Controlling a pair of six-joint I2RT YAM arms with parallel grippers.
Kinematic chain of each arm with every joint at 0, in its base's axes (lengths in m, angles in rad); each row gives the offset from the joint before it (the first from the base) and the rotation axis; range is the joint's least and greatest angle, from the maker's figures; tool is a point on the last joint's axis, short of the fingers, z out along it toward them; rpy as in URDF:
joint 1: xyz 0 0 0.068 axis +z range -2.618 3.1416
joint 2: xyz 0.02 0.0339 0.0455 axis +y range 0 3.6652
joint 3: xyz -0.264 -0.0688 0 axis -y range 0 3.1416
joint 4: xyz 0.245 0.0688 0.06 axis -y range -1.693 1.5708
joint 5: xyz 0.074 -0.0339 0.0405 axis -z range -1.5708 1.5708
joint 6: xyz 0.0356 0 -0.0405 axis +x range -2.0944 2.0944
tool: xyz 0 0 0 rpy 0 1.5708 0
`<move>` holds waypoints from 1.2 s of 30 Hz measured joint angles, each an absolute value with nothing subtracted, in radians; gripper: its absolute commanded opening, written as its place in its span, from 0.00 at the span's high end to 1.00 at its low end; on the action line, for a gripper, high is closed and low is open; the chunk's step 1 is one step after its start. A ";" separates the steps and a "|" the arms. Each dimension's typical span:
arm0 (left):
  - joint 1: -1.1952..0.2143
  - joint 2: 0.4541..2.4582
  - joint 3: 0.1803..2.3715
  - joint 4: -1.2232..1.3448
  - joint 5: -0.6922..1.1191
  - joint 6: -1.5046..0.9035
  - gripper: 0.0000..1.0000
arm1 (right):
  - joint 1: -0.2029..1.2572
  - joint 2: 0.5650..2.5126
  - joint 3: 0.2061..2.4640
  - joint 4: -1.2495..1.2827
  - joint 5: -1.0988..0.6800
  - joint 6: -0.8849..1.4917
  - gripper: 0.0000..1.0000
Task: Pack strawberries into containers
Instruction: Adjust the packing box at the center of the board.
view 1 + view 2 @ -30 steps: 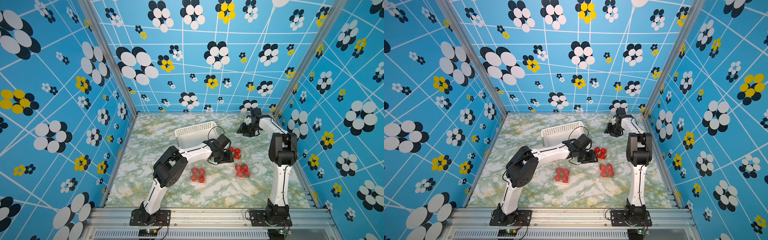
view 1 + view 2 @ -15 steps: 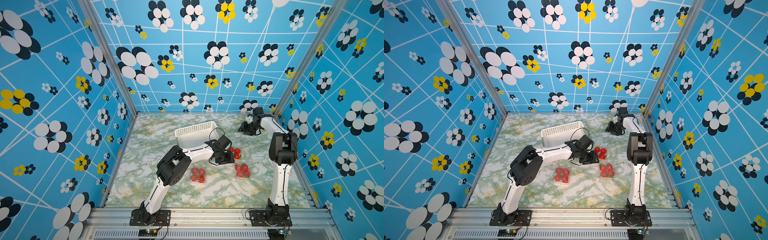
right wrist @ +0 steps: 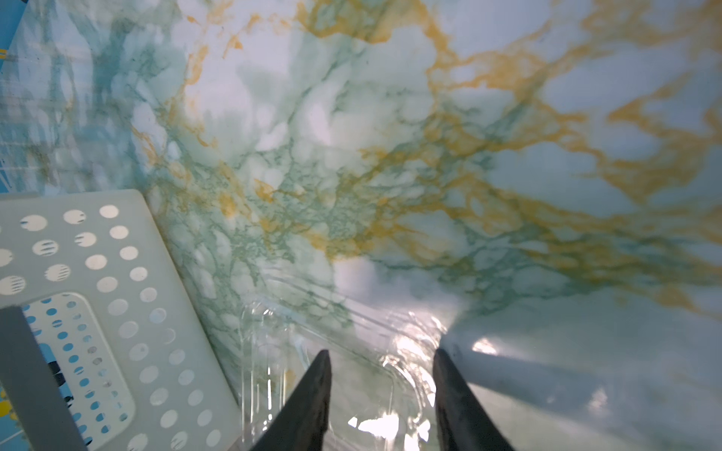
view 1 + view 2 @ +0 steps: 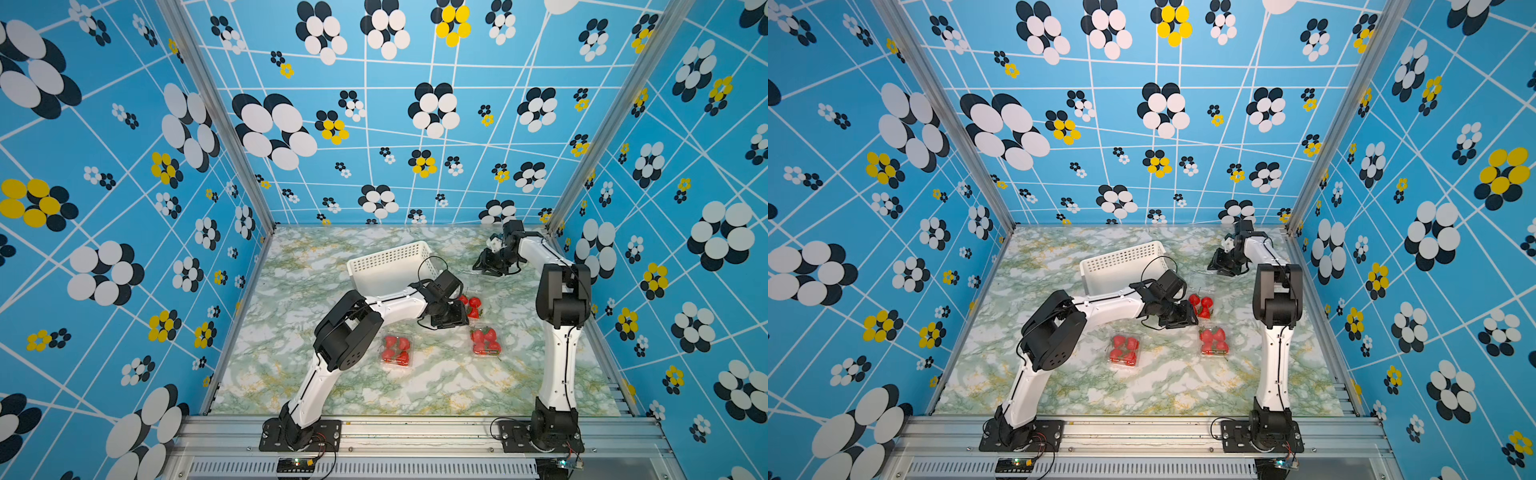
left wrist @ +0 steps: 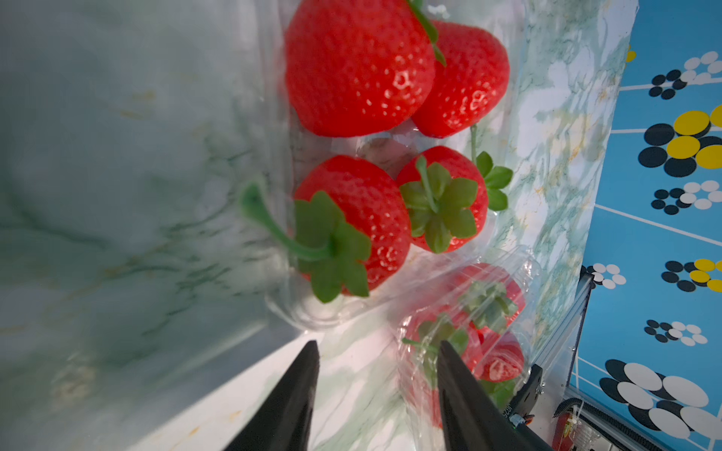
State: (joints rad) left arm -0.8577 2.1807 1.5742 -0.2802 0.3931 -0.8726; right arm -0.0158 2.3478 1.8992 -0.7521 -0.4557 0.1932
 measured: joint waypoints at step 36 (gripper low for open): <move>-0.796 1.986 1.330 -0.131 0.344 -0.929 0.46 | 0.013 2.015 1.371 -0.630 -0.418 0.421 1.00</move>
